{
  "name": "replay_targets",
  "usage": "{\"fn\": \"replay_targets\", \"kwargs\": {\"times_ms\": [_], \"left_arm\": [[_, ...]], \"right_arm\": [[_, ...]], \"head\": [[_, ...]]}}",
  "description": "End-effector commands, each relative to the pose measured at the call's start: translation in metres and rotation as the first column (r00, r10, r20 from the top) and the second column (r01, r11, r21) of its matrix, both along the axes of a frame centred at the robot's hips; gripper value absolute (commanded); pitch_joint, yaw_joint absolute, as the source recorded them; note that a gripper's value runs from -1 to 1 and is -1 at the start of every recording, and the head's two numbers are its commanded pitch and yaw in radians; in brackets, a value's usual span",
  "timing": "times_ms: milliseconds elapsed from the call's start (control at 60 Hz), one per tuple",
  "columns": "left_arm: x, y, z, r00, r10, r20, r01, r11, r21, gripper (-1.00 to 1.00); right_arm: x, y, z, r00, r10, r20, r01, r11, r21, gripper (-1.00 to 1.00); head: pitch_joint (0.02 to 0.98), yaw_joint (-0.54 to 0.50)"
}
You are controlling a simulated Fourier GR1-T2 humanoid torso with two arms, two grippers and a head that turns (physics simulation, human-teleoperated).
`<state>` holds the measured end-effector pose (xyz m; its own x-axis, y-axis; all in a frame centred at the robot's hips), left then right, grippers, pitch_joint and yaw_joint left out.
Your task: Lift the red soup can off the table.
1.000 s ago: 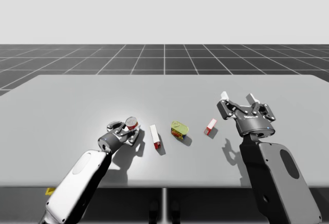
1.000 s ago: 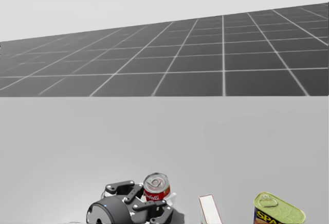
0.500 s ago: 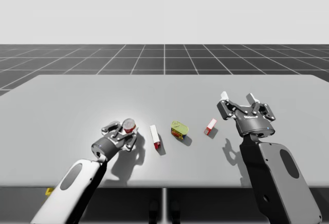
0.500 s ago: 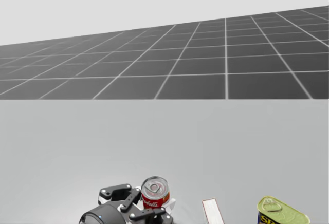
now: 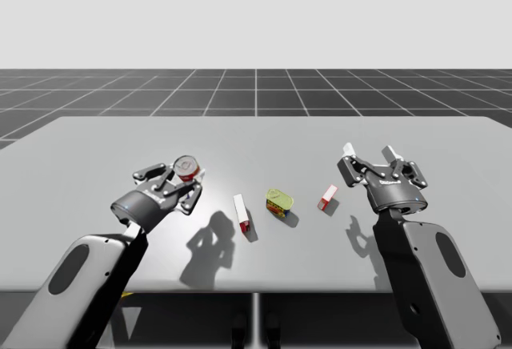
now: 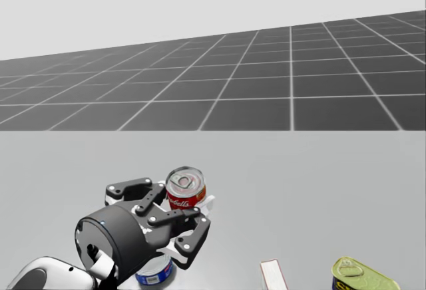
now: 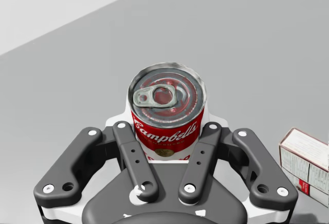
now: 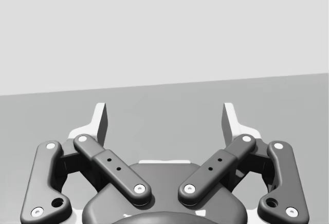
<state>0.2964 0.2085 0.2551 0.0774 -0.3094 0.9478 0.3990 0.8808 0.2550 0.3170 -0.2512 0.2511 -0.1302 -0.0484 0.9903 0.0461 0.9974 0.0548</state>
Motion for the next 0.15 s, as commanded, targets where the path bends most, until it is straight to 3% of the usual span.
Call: {"fn": "replay_targets", "kwargs": {"times_ms": [17,150], "left_arm": [[0.006,-0.012,0.048,0.989,-0.108,0.105,0.108,0.994,0.011,1.0],[0.002,-0.016,0.072,0.977,-0.088,0.192,0.085,0.996,0.028,1.0]], "right_arm": [[0.0,0.0,0.0,1.0,0.003,-0.002,-0.003,1.0,0.004,-1.0],[0.001,-0.001,0.0,1.0,0.008,-0.004,-0.008,1.0,0.011,-1.0]], "head": [[0.45,0.25],[0.452,0.25]]}}
